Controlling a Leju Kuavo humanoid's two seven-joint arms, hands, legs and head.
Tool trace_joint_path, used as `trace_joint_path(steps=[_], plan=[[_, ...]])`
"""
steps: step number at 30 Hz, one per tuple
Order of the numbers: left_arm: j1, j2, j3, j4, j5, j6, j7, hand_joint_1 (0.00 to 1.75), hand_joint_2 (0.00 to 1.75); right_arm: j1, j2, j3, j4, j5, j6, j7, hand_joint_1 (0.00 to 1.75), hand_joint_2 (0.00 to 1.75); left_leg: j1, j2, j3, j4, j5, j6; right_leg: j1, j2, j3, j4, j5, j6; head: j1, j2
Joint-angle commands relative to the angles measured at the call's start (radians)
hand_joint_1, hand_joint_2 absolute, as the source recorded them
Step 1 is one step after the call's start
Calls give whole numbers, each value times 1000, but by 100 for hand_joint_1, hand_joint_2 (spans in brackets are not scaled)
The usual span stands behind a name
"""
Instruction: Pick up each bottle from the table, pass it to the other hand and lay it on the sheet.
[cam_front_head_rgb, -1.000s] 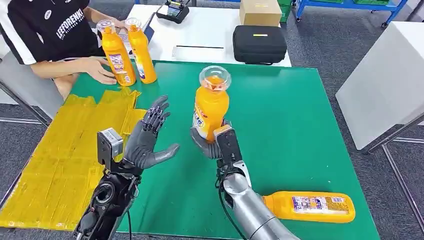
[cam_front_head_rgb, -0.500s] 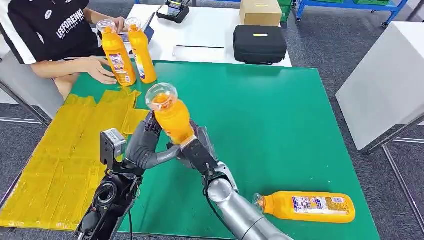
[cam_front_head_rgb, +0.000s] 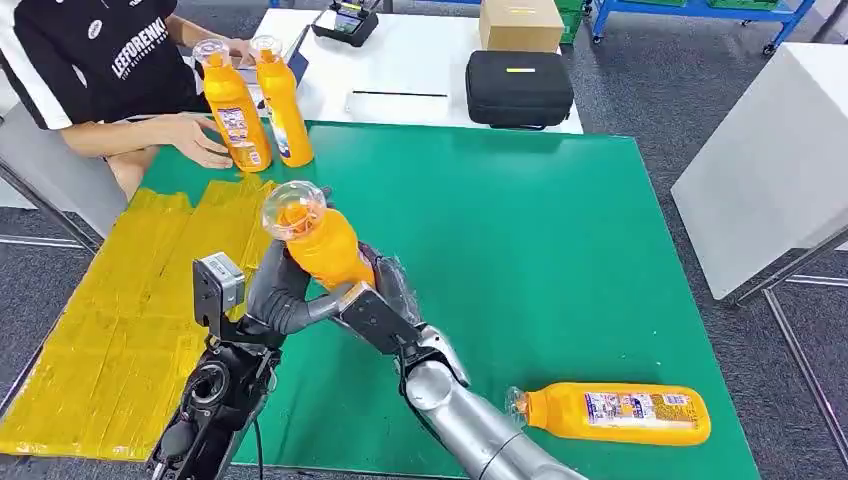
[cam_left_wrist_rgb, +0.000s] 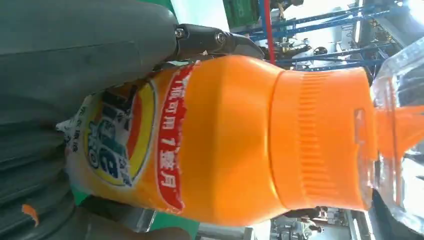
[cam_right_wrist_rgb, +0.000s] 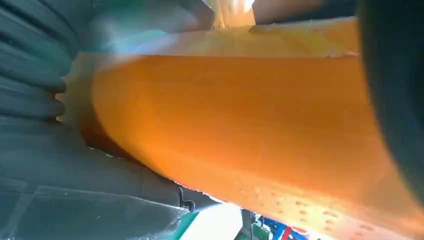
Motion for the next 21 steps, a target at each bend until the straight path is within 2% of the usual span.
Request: trace_joint_path(steps=[1,10,11,12,21], plan=[[-59,7,-21,95,4,-9,-3,0,175,-19,18,136,92,70,65,17,175,175,1,0,5,0,-2,-2,1,-1,5,0,-2,-2,0,0],[-78,-13,13,136,58,11,9,0,175,-9,36,171,133,65,73,2,175,175,1,-1,5,0,-2,-2,1,-3,5,0,-3,-2,0,0],[-77,-14,17,136,62,14,8,23,175,-9,35,170,133,64,73,3,175,175,1,-1,3,0,-1,-2,1,-2,4,0,-2,-2,0,0],[-74,-18,25,132,76,19,7,175,175,-9,33,170,134,61,74,5,175,175,1,-1,3,0,-1,-1,1,-2,3,0,-2,-1,0,0],[-71,-21,37,120,130,42,11,175,175,-12,30,165,140,47,62,10,175,175,1,-2,4,0,-2,-2,1,-3,5,0,-3,-2,0,0]])
